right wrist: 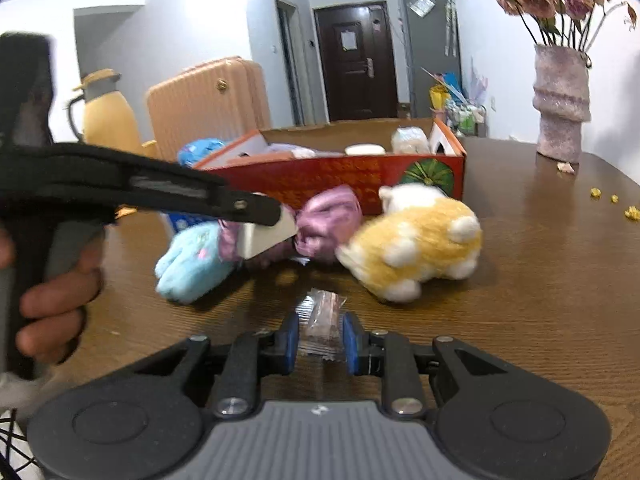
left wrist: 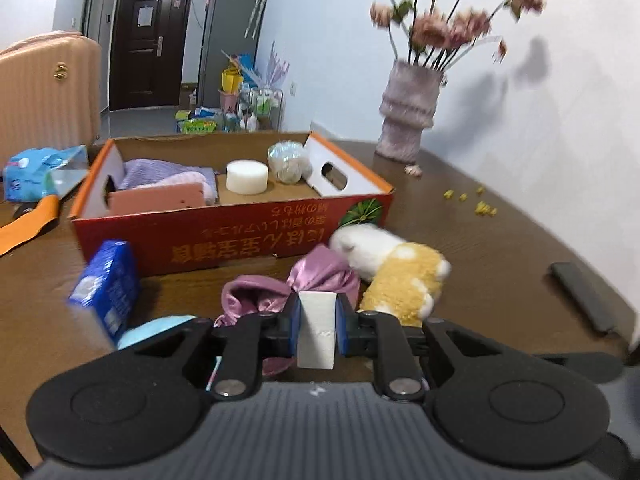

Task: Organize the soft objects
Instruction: 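Grasp the white foam block with the left gripper while the right grasps the clear plastic packet, then carry the foam block and plastic packet over the box and open both grippers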

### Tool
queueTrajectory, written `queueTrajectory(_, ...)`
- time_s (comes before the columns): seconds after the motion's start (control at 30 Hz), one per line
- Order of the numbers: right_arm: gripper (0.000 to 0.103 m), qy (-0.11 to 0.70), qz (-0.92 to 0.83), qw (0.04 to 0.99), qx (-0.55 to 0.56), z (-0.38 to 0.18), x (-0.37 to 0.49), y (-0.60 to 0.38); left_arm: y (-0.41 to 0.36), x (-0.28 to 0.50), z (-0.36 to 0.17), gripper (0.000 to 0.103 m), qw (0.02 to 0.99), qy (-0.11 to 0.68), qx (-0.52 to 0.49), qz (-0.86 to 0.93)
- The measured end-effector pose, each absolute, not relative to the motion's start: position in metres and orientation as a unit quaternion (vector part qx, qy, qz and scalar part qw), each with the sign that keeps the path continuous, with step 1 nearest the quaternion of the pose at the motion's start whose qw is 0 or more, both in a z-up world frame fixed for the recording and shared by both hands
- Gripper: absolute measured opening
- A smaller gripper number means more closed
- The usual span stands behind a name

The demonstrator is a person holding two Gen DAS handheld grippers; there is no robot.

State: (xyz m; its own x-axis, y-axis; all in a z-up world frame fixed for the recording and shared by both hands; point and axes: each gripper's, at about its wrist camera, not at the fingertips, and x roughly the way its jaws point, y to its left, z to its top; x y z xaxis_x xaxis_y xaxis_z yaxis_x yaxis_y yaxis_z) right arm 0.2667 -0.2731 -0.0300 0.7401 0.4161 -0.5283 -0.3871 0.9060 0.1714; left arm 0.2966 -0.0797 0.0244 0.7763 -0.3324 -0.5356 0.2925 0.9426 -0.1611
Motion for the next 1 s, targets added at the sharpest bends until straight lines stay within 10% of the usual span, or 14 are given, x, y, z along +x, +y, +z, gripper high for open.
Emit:
queueTrajectory(0.57, 0.023, 0.213, 0.222, 0.952, 0.002, 0.03, 0.232, -0.26, -0.024, 0.248, 0.073, 0.018, 0.963, 0.221, -0.073, -0.136)
queueTrajectory(1.0, 0.023, 0.239, 0.225, 0.943, -0.049, 0.07, 0.436, -0.237, -0.012, 0.471, 0.097, 0.018, 0.95, 0.279, -0.078, -0.117)
